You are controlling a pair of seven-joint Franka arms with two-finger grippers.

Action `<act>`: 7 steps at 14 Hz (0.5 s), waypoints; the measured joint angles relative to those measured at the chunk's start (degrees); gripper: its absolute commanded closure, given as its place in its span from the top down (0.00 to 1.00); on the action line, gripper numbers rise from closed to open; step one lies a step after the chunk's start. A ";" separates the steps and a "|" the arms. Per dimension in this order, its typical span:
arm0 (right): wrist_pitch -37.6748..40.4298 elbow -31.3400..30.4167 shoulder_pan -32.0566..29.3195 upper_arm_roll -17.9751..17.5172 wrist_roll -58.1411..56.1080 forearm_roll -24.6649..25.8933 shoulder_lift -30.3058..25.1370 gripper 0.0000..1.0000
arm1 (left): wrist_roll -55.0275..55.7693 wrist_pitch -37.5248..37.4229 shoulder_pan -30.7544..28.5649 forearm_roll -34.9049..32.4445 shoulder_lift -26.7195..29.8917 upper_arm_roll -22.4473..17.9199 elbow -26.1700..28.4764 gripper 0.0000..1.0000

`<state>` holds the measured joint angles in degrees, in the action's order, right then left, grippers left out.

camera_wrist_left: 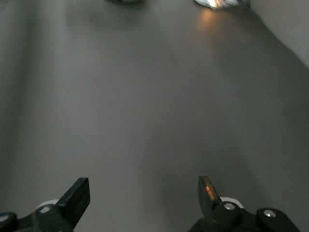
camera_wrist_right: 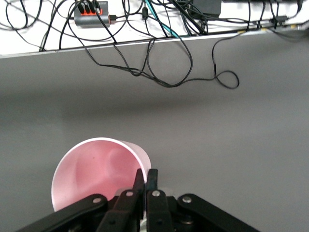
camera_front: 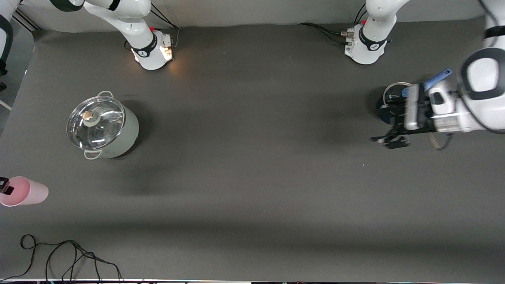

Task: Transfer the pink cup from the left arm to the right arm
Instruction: 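Carry the cup with the right gripper while the left gripper returns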

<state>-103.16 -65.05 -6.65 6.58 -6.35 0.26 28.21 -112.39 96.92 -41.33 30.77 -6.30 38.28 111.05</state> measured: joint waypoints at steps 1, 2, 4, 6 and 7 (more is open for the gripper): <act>-2.22 -1.54 -0.08 -0.03 -1.88 -0.02 0.07 0.00 | 2.06 -2.82 -2.16 -4.03 0.66 -0.05 -0.31 1.00; -5.29 -3.75 0.01 -0.21 -2.63 -0.14 0.17 0.00 | 5.19 -5.45 -3.49 -8.56 1.47 -0.17 -1.12 1.00; -13.75 -10.45 0.41 -0.54 -3.63 -1.08 0.62 0.00 | 13.69 -9.22 -4.12 -16.10 3.00 -0.51 -4.08 1.00; -19.42 -16.90 0.43 -0.61 -7.49 -5.31 1.32 0.00 | 24.17 -11.59 -4.11 -20.39 4.11 -1.06 -7.40 1.00; -20.06 -18.71 0.18 -0.50 -10.50 -8.24 1.63 0.00 | 29.51 -12.01 -4.13 -22.17 4.41 -1.62 -9.19 1.00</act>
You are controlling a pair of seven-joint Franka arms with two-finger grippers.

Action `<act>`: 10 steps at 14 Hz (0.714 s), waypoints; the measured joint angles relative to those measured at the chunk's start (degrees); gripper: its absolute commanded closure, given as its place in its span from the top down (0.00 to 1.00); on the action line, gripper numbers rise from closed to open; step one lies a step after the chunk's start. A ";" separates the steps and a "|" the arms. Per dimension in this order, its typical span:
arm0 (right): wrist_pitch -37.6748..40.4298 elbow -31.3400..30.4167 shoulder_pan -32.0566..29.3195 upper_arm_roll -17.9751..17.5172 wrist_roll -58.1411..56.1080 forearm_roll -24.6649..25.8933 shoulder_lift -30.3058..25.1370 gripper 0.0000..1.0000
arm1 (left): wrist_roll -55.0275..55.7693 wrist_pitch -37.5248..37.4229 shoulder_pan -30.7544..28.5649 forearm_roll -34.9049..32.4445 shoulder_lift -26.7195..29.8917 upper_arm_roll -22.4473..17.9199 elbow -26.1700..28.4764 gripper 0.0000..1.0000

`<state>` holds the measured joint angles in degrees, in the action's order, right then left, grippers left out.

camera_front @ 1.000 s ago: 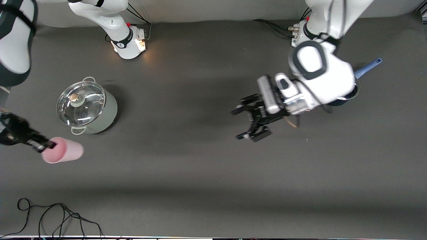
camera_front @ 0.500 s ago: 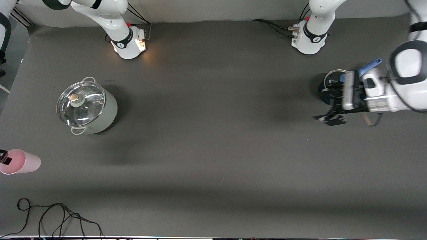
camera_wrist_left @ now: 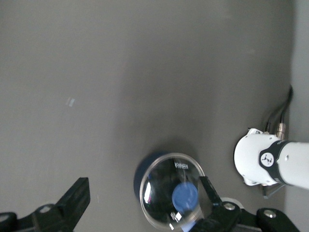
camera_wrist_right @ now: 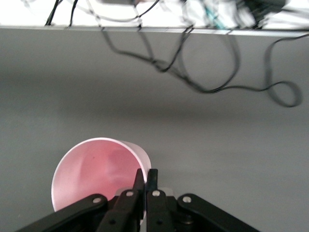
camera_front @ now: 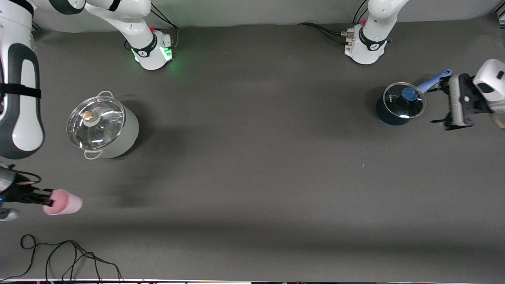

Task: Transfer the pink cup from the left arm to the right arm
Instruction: 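Carry the cup with the right gripper while the left gripper returns, then lower the pink cup onto the table and open the right gripper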

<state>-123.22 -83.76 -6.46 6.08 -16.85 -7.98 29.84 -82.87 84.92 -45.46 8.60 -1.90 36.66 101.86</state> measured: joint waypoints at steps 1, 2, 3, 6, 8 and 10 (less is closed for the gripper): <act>-0.18 -1.10 -0.49 0.12 -3.07 -1.97 0.40 0.00 | 5.18 -0.08 -0.02 -1.45 0.09 -0.52 -1.70 1.00; -0.29 -1.70 -0.99 0.17 -5.35 -2.85 0.93 0.00 | 9.90 -0.07 -0.05 -2.50 0.11 -0.85 -2.98 1.00; -0.52 -1.97 -1.33 0.18 -6.72 -3.22 1.58 0.00 | 14.81 0.16 -0.06 -3.51 0.10 -1.00 -3.94 1.00; -3.90 -2.41 -1.28 0.02 -7.61 -3.30 4.43 0.00 | 35.59 1.31 0.09 -5.24 0.09 -0.95 -6.23 1.00; -6.38 -2.48 -1.09 -0.04 -7.79 -3.30 6.92 0.00 | 51.20 1.59 0.38 -5.32 0.08 -0.45 -7.30 1.00; -8.53 -2.48 -0.90 -0.06 -8.04 -3.27 9.28 0.00 | 66.74 2.32 1.36 -5.61 0.08 0.26 -8.21 1.00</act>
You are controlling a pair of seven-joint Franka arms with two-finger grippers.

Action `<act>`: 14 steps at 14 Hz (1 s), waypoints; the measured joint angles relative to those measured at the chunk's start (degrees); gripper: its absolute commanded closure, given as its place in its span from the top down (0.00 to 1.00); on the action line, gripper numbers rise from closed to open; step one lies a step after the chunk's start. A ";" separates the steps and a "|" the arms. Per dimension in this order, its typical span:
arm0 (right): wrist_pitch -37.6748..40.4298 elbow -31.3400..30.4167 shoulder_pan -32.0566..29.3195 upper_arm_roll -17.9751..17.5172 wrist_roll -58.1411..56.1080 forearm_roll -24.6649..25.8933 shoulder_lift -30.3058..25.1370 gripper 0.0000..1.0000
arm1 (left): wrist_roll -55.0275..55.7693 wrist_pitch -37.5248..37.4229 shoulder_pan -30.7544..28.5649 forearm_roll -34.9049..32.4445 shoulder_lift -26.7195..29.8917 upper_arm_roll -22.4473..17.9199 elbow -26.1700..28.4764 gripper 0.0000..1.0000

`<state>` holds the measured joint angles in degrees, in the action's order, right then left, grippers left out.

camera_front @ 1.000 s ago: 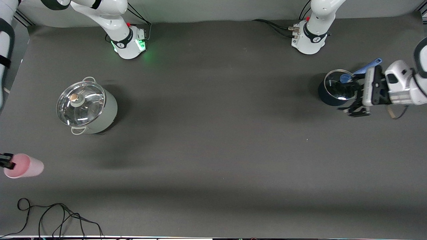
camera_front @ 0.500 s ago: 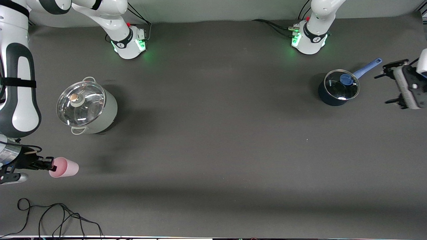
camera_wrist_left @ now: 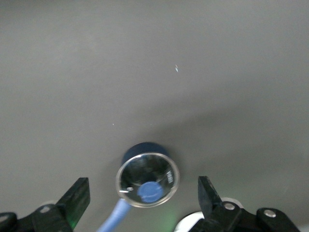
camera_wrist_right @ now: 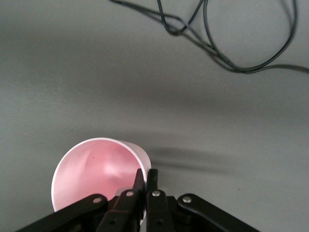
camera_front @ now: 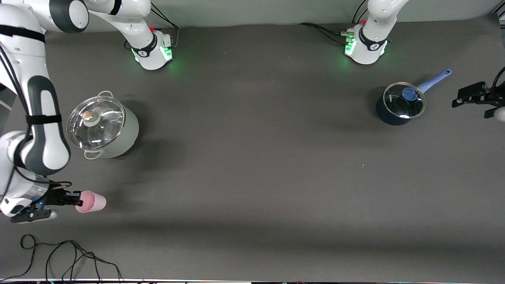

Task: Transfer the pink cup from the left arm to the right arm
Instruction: 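Lower the pink cup onto the table and open the right gripper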

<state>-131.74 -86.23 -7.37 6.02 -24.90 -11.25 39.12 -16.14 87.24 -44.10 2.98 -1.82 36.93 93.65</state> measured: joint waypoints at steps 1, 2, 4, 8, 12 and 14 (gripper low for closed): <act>-1.08 -0.01 0.08 0.00 -0.14 0.03 0.97 0.00 | 5.91 0.64 0.72 -0.39 -0.05 0.20 -0.21 1.00; -2.19 0.01 0.16 0.00 -0.22 0.04 1.84 0.04 | 9.69 1.63 1.39 -0.66 -0.29 0.38 -0.46 1.00; -3.05 0.03 0.21 0.00 -0.37 0.11 2.81 0.21 | 12.21 3.71 2.65 -1.06 -1.28 0.41 -1.49 1.00; -3.24 0.05 0.21 0.01 -1.73 0.16 3.39 0.68 | 12.78 4.67 4.97 -2.64 -5.02 0.40 -5.38 1.00; -3.25 0.10 0.12 0.09 -2.39 0.16 3.39 0.98 | 13.30 4.68 8.50 -4.90 -7.85 0.46 -5.91 1.00; -3.24 0.14 -0.08 0.23 -2.45 0.16 3.36 0.99 | 13.34 4.14 9.44 -4.99 -8.05 0.48 -5.91 1.00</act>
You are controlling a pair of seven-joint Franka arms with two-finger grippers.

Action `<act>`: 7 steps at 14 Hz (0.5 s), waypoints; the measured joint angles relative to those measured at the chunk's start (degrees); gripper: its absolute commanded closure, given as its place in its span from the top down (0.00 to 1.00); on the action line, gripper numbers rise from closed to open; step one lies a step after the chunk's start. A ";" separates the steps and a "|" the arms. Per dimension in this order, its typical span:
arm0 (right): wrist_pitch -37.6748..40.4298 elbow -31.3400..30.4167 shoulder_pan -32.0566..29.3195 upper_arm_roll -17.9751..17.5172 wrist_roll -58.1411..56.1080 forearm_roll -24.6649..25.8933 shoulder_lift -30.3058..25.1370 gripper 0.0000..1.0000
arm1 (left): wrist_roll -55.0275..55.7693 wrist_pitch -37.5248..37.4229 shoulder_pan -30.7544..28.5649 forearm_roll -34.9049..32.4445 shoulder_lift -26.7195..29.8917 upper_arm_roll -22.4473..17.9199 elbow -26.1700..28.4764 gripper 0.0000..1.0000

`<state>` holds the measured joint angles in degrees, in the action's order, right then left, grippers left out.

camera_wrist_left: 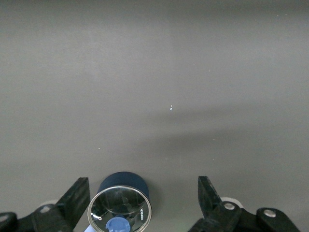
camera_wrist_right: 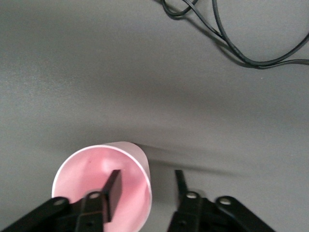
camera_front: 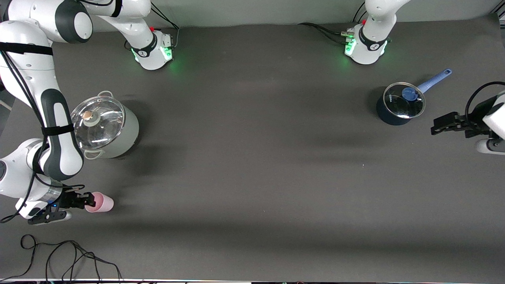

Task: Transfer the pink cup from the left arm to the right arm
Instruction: 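Lower the pink cup onto the table and open the right gripper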

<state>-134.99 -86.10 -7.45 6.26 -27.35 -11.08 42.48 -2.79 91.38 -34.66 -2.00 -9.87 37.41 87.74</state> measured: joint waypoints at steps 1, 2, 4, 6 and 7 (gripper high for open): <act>0.17 0.05 -0.11 0.02 -0.05 0.00 -0.08 0.99 | 0.05 -0.83 0.23 -0.01 0.00 0.00 -0.01 1.00; 0.87 0.14 -0.14 0.06 -0.50 0.02 -0.22 0.99 | 0.08 -1.91 0.25 -0.01 0.00 -0.01 -0.01 1.00; 3.68 0.76 -0.10 0.57 -2.33 0.02 -0.95 0.99 | 0.09 -3.05 0.22 -0.01 -0.02 -0.22 -0.01 1.00; 7.87 1.57 0.15 2.05 -3.23 0.85 -3.17 0.99 | 0.09 -3.21 0.22 0.00 -0.04 -0.46 -0.01 1.00; 10.56 1.90 0.14 2.46 -3.38 2.42 -5.01 0.99 | 0.09 -3.36 0.22 0.00 -0.04 -0.58 0.00 1.00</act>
<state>-124.42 -84.20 -7.31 8.72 -30.73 -8.66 37.47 -2.70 88.02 -34.44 -2.01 -9.91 36.83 87.74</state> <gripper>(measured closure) 0.004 0.000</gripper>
